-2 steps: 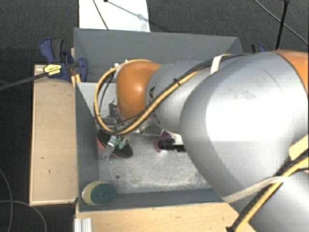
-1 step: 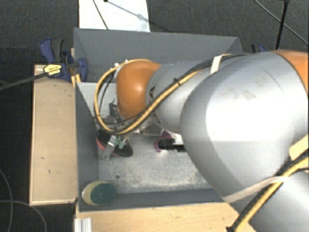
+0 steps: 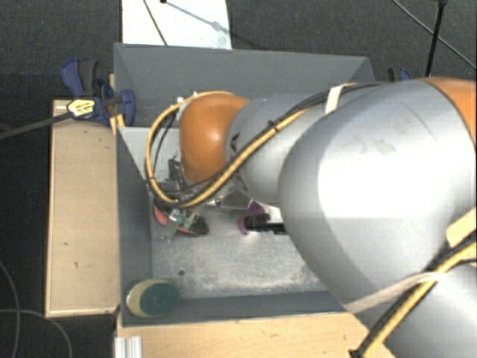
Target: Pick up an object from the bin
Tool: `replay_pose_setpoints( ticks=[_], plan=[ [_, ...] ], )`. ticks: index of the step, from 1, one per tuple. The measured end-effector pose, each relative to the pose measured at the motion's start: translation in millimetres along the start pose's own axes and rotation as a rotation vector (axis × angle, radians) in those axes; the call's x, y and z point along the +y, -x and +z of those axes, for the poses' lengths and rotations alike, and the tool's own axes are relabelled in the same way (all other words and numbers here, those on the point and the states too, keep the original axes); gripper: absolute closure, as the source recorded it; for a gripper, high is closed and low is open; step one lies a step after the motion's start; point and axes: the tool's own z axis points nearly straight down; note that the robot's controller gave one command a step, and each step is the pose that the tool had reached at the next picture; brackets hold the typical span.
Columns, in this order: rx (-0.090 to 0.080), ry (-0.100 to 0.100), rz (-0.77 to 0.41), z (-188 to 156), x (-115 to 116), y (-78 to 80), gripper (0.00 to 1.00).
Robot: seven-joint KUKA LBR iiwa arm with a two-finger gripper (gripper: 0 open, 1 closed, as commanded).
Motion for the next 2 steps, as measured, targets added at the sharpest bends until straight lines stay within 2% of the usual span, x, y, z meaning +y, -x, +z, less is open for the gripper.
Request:
replay_pose_setpoints(
  ticks=[1, 2],
  plan=[
    [-0.005, 0.006, 0.000, -33.3, 0.3, 0.8, 1.00],
    [-0.008, 0.009, -0.005, -116.2, 1.3, 2.3, 1.00]
  ],
)
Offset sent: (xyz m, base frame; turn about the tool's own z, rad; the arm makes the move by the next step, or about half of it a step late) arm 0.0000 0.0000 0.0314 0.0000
